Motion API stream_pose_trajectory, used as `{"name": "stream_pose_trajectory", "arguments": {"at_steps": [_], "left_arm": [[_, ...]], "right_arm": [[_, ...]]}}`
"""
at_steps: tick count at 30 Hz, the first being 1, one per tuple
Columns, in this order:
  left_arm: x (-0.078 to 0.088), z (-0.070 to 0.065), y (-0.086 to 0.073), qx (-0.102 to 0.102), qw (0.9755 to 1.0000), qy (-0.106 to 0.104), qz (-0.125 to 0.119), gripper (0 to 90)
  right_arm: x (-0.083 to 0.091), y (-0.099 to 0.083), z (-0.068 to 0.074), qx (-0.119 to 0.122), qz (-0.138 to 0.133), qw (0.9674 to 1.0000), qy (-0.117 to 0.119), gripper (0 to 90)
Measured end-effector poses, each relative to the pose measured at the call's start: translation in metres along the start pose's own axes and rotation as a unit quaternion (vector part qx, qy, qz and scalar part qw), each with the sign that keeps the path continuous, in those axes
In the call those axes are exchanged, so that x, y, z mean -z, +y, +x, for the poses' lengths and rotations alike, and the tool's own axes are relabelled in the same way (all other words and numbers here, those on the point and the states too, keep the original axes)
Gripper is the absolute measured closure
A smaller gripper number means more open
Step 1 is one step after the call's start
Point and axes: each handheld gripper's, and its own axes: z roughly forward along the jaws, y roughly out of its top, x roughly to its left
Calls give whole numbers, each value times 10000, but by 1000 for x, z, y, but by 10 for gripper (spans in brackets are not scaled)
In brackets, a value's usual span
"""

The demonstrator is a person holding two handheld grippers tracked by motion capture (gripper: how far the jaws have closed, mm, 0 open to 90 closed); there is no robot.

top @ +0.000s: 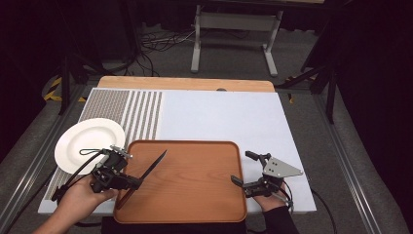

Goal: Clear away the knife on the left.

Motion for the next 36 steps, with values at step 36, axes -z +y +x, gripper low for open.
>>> {"name": "stream_pose_trajectory", "arguments": {"at_steps": [36], "left_arm": [[-26, 20, 5, 351, 9981, 186, 476, 773]], "right_arm": [[0, 0, 0, -6, -3, 10000, -5, 45]]}}
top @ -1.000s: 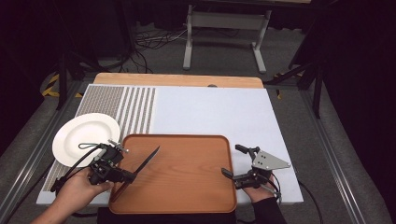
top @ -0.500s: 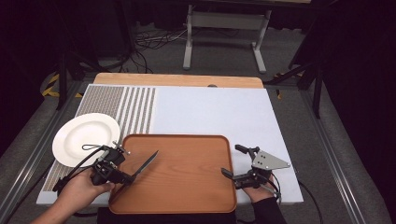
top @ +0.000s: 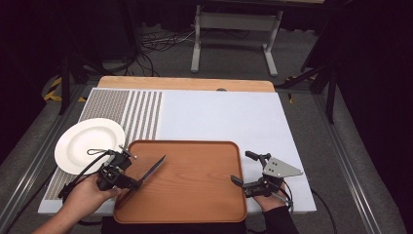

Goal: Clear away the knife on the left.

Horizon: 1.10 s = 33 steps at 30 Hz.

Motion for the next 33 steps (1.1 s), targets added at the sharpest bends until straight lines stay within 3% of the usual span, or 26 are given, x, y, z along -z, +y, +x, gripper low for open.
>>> {"name": "stream_pose_trajectory", "arguments": {"at_steps": [5, 17, 24, 27, 31, 33], "left_arm": [[-3, 1, 0, -33, 9999, 130, 35, 773], [-5, 0, 2, -12, 10000, 73, 35, 764], [-1, -1, 2, -44, 9997, 7, -246, 627], [2, -1, 0, -441, 9977, 85, -508, 523], [4, -3, -1, -557, 9963, -29, -648, 426], [7, -5, -2, -1048, 9907, 186, -843, 376]], "right_arm": [[0, 0, 0, -5, -7, 10000, 4, 45], [0, 0, 0, -5, -12, 10000, 15, 45], [1, 0, 0, -7, -16, 10000, 18, 45], [1, 0, 0, -1, -15, 10000, 18, 45], [1, 0, -1, 1, -13, 10000, 21, 45], [0, 0, 0, 4, -8, 10000, 23, 45]]}}
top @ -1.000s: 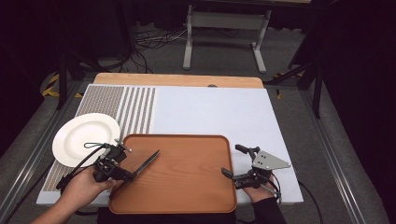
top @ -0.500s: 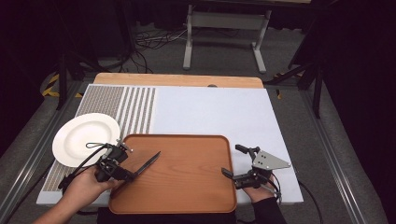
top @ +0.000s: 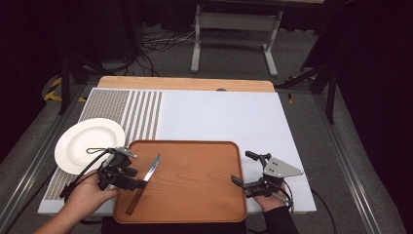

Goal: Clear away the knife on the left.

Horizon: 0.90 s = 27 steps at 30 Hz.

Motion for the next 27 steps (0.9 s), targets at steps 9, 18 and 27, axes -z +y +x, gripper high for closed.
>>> {"name": "stream_pose_trajectory", "arguments": {"at_steps": [9, 18, 27], "left_arm": [[6, -12, 4, -796, 9965, -85, -225, 314], [11, -24, 6, -1204, 9916, -259, -398, 629], [9, -36, 8, -2125, 9766, -256, -203, 900]], "right_arm": [[0, 0, 0, -1, 2, 10000, 1, 45], [0, 0, 0, -2, 4, 10000, 7, 45], [-1, 0, 0, -12, 6, 10000, 11, 45]]}}
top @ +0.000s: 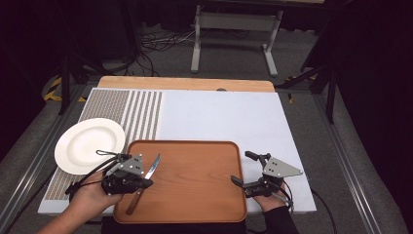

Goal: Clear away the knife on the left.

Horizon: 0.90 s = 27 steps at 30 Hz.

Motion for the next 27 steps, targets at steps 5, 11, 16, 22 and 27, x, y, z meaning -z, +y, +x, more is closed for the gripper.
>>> {"name": "stream_pose_trajectory", "arguments": {"at_steps": [5, 11, 16, 22, 27], "left_arm": [[-7, 1, 1, -268, 9992, -76, 284, 900], [-18, 0, 1, -549, 9964, 26, 649, 900], [-22, 2, 1, -722, 9941, 41, 812, 900], [-27, 4, 1, -736, 9924, 75, 983, 900], [-30, 4, 1, -745, 9910, 33, 1108, 900]], "right_arm": [[0, 0, 0, -2, -6, 10000, 2, 45], [0, 0, 0, -9, -2, 10000, 4, 45], [0, 0, 0, -7, -1, 10000, 2, 45], [0, 0, 0, -6, -4, 10000, 4, 45], [1, 0, 0, -2, 8, 10000, -5, 45]]}}
